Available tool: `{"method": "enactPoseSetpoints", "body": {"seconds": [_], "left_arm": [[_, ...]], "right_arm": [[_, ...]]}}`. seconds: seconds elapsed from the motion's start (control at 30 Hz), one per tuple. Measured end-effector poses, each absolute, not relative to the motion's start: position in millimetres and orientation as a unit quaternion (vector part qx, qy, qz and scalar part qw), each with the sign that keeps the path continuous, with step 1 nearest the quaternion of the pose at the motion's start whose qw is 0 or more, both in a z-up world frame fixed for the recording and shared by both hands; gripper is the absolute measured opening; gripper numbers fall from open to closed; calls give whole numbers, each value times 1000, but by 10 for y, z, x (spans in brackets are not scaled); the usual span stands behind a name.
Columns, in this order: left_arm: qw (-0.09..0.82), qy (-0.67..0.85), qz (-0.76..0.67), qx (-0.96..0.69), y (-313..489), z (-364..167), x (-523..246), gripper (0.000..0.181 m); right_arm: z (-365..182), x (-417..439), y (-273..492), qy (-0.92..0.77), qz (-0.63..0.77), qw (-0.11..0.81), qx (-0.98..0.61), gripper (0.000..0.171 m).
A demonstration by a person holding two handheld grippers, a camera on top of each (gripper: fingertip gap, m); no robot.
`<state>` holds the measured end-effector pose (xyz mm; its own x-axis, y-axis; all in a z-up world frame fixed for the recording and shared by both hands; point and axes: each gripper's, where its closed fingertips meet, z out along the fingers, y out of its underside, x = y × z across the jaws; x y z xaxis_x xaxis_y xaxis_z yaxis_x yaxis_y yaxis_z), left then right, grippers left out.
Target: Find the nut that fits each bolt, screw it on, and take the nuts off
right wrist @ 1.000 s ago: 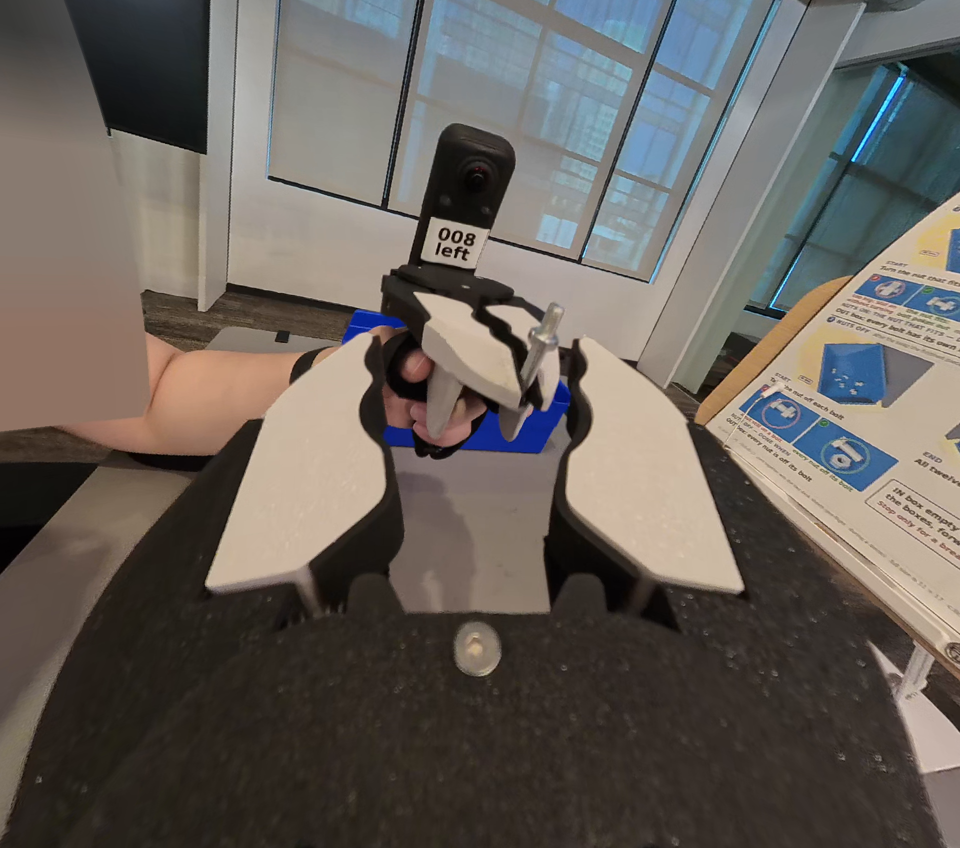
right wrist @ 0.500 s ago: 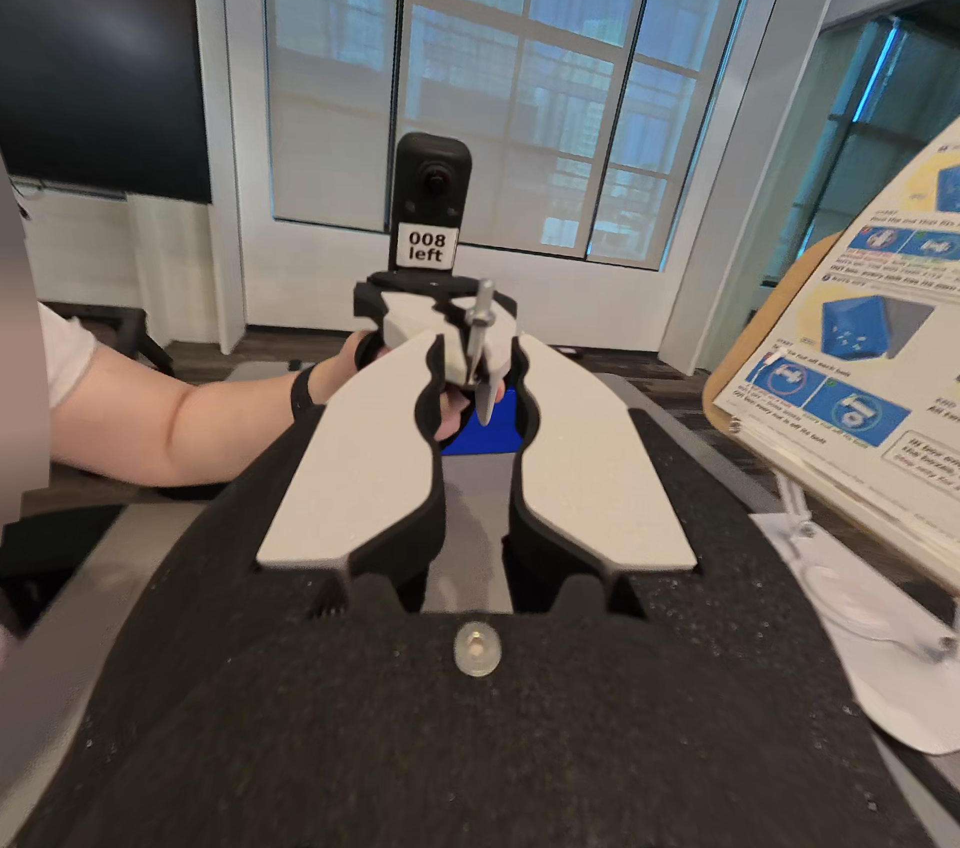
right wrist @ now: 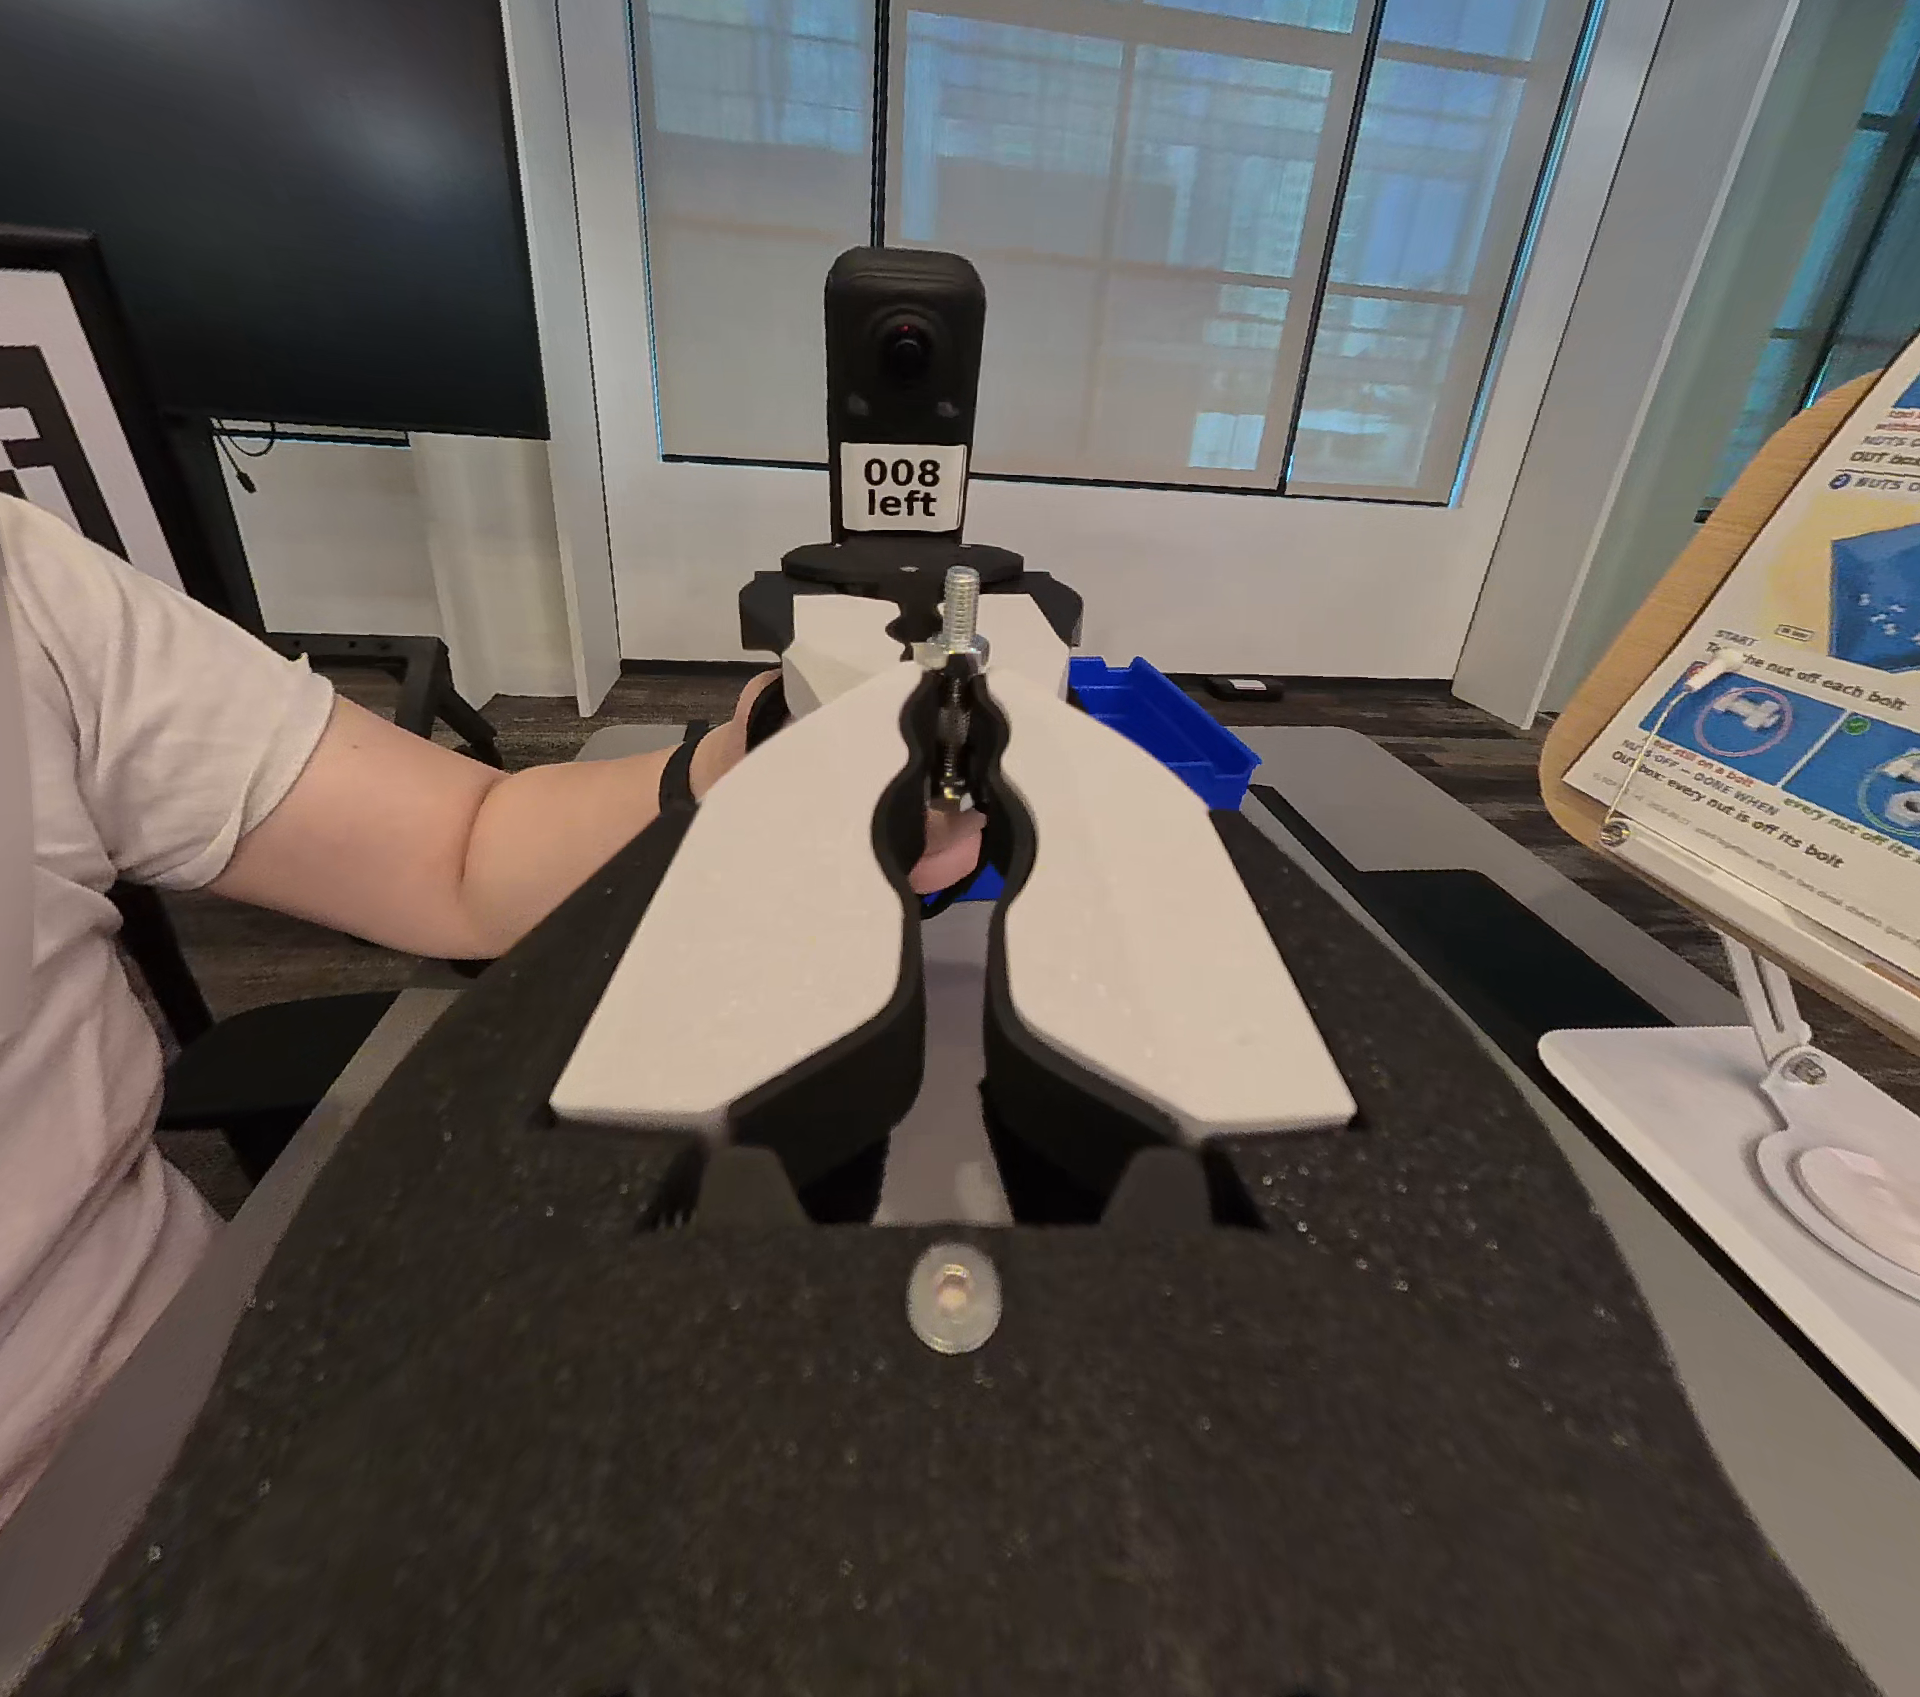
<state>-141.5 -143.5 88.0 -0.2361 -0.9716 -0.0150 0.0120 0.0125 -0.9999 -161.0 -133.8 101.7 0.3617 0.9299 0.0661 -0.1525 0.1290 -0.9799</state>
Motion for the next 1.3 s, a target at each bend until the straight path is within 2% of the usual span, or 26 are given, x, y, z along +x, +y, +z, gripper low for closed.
{"method": "enactPoseSetpoints", "body": {"seconds": [0.13, 0.2, 0.3, 0.57, 0.73, 1.13, 1.17, 1.23, 1.3], "left_arm": [[454, 565, -537, -432, -1416, 865, -1418, 8], [465, 570, -509, -447, -1357, 831, -1412, 22], [460, 576, -494, -461, -1324, 784, -1410, 30], [437, 558, -526, -469, -1354, 758, -1345, 26], [429, 566, -533, -459, -1395, 740, -1342, 10], [448, 564, -527, -451, -1387, 771, -1345, 10], [449, 565, -526, -450, -1389, 775, -1347, 10], [449, 564, -527, -450, -1389, 783, -1350, 10], [448, 562, -529, -451, -1383, 790, -1355, 10]], "right_arm": [[1011, -1602, -1323, -375, 419, 643, -520, 5], [1040, -1575, -1326, -364, 444, 637, -515, 5], [1100, -1508, -1322, -338, 492, 622, -507, 5], [1044, -1519, -1307, -348, 492, 616, -507, 5], [1026, -1538, -1309, -362, 463, 628, -510, 5], [1019, -1537, -1310, -366, 468, 627, -504, 5], [1022, -1539, -1314, -367, 469, 628, -502, 6], [1022, -1540, -1288, -364, 458, 634, -506, 20], [997, -1544, -1276, -371, 443, 636, -511, 17]]}}
